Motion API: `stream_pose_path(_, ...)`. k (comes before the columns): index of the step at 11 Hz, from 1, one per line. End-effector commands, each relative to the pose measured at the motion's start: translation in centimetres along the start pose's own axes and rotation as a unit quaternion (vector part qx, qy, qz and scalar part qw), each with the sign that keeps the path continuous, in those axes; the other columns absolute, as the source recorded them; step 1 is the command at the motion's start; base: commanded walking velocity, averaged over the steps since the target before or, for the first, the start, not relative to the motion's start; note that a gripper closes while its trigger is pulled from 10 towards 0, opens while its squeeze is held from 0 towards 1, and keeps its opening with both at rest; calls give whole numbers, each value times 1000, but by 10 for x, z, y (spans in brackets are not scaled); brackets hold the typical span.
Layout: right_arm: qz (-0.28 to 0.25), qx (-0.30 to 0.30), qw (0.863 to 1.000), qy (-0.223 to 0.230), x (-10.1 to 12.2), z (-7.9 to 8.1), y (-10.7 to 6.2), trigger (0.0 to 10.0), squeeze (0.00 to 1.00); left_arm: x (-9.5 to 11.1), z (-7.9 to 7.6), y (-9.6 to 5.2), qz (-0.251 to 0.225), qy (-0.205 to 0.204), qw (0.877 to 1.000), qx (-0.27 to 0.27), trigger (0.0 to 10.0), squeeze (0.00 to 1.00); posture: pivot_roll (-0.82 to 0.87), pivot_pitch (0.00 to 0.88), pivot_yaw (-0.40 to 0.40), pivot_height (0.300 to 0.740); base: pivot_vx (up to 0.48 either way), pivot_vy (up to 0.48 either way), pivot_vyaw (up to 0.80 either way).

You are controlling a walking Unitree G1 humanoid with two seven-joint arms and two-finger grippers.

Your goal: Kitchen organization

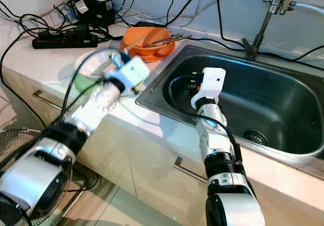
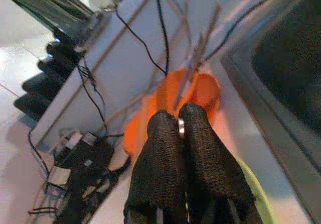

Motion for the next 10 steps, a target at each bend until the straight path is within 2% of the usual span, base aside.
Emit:
stream_pose_path(1, 4, -2, 1000, 3, -2, 0, -1, 10000, 0, -1, 5, 1, 2, -9, 1000, 11, 0, 0, 156, 21, 12, 740, 0, 0, 0)
stream_pose_path(3, 4, -2, 1000, 2, -2, 0, 0, 10000, 0, 5, 14, 2, -11, -12, 999, 31, 0, 0, 155, 20, 10, 740, 0, 0, 0)
stream_pose_path(4, 5, -1, 1000, 2, -2, 0, 0, 10000, 0, 18, 29, 3, -40, -28, 997, 58, 0, 0, 157, 17, 7, 740, 0, 0, 0)
stream_pose_path(5, 7, 1, 1000, 1, -2, 1, 1, 10000, 0, 26, 37, 3, -58, -47, 995, 72, 0, 0, 157, 17, 7, 740, 0, 0, 0)
stream_pose_path(6, 8, 3, 1000, 2, -3, 2, 1, 10000, 0, 43, 42, 1, -104, -77, 988, 79, 10000, 0, 161, 10, 4, 740, 0, 0, 0)
stream_pose_path(8, 10, 5, 1000, 2, -4, 4, 1, 10000, 0, 55, 50, 0, -127, -103, 982, 95, 10000, 0, 166, 3, 3, 740, 0, 0, 0)
stream_pose_path(10, 12, 8, 1000, 2, -5, 4, 2, 10000, 0, 74, 41, -7, -182, -166, 966, 77, 10000, 0, 165, 0, 0, 740, 0, 0, 0)
Point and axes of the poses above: a point about 5 cm out from each wrist's last joint towards the gripper, its own y axis pointing out of the wrist towards the gripper, its own x axis along the axis of the wrist's last joint, z = x × y, the point moved 3 cm from there along y, pointing out of the wrist towards the gripper, and after that the axes turned 9 degrees about y, right-handed, at the moved point
